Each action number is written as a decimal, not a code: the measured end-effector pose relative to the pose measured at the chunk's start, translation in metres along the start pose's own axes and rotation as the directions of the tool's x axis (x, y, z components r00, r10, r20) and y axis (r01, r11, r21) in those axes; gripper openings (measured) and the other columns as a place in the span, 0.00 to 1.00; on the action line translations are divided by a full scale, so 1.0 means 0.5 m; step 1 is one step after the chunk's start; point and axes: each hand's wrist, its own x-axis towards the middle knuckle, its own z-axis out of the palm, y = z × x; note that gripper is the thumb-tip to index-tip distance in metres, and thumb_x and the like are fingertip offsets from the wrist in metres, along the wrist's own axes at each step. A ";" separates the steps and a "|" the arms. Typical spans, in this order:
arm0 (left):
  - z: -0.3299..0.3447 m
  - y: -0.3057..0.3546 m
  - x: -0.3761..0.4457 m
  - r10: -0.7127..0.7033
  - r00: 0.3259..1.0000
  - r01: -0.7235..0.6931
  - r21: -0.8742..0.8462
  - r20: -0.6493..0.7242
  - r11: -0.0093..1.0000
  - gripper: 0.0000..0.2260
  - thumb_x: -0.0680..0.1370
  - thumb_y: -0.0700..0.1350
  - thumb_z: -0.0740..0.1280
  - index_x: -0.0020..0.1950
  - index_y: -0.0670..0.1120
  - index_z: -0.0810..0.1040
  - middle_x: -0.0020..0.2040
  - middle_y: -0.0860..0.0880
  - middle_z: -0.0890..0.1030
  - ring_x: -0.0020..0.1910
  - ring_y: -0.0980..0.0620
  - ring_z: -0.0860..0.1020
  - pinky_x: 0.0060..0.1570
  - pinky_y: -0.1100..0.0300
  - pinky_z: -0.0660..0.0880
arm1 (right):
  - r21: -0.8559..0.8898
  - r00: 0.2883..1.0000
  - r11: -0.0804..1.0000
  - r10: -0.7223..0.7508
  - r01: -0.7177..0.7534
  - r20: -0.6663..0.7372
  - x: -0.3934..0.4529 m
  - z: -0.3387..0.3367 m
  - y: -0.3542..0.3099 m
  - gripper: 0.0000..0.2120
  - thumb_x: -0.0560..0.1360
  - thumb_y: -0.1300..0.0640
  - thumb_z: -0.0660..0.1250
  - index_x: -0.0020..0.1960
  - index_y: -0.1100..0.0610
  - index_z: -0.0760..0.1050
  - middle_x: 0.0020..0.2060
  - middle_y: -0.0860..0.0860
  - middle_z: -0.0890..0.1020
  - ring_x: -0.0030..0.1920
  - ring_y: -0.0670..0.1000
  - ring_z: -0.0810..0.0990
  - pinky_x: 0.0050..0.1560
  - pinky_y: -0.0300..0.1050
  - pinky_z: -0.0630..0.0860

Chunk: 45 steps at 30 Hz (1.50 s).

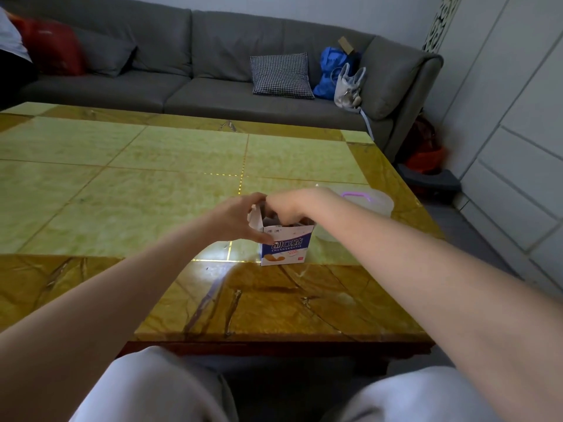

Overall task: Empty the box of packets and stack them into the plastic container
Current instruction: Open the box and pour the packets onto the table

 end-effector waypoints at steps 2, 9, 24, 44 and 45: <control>0.002 0.000 0.001 -0.017 1.000 0.017 -0.037 -0.002 0.999 0.36 0.64 0.47 0.77 0.69 0.46 0.66 0.63 0.47 0.75 0.59 0.47 0.74 0.57 0.51 0.75 | 0.026 0.996 1.000 -0.011 0.013 -0.094 -0.001 0.011 -0.001 0.13 0.78 0.61 0.59 0.60 0.58 0.74 0.47 0.53 0.79 0.42 0.53 0.76 0.37 0.41 0.73; -0.031 -0.013 0.008 -0.063 0.995 0.061 -0.030 -0.071 0.998 0.31 0.65 0.45 0.77 0.65 0.43 0.70 0.62 0.46 0.75 0.52 0.51 0.72 0.47 0.59 0.69 | 0.265 0.948 0.961 0.006 0.083 -0.319 -0.003 -0.029 0.024 0.11 0.75 0.61 0.64 0.33 0.58 0.73 0.27 0.49 0.70 0.29 0.48 0.68 0.28 0.38 0.63; -0.116 -0.069 0.031 -0.223 0.883 0.383 0.358 -0.413 0.852 0.31 0.66 0.50 0.75 0.65 0.45 0.67 0.58 0.44 0.74 0.56 0.43 0.74 0.58 0.48 0.67 | 0.940 0.748 0.338 0.609 0.056 -0.263 0.011 -0.015 0.063 0.08 0.72 0.68 0.68 0.50 0.67 0.75 0.49 0.63 0.80 0.43 0.63 0.83 0.42 0.60 0.81; -0.084 -0.041 0.034 0.428 0.844 -0.006 0.792 -0.323 0.610 0.34 0.59 0.54 0.78 0.60 0.41 0.73 0.56 0.41 0.78 0.46 0.39 0.79 0.48 0.49 0.73 | 0.219 0.933 0.960 -0.088 0.173 -0.350 0.022 -0.013 -0.010 0.32 0.74 0.47 0.66 0.73 0.53 0.58 0.70 0.56 0.63 0.68 0.57 0.65 0.66 0.49 0.65; -0.084 -0.037 0.031 0.492 0.816 -0.047 0.813 -0.305 0.581 0.33 0.58 0.54 0.77 0.58 0.41 0.74 0.53 0.41 0.79 0.44 0.39 0.79 0.46 0.50 0.74 | 0.218 0.951 0.966 -0.070 0.140 -0.300 0.030 -0.006 -0.011 0.37 0.72 0.45 0.68 0.75 0.52 0.54 0.71 0.56 0.61 0.69 0.57 0.63 0.67 0.50 0.66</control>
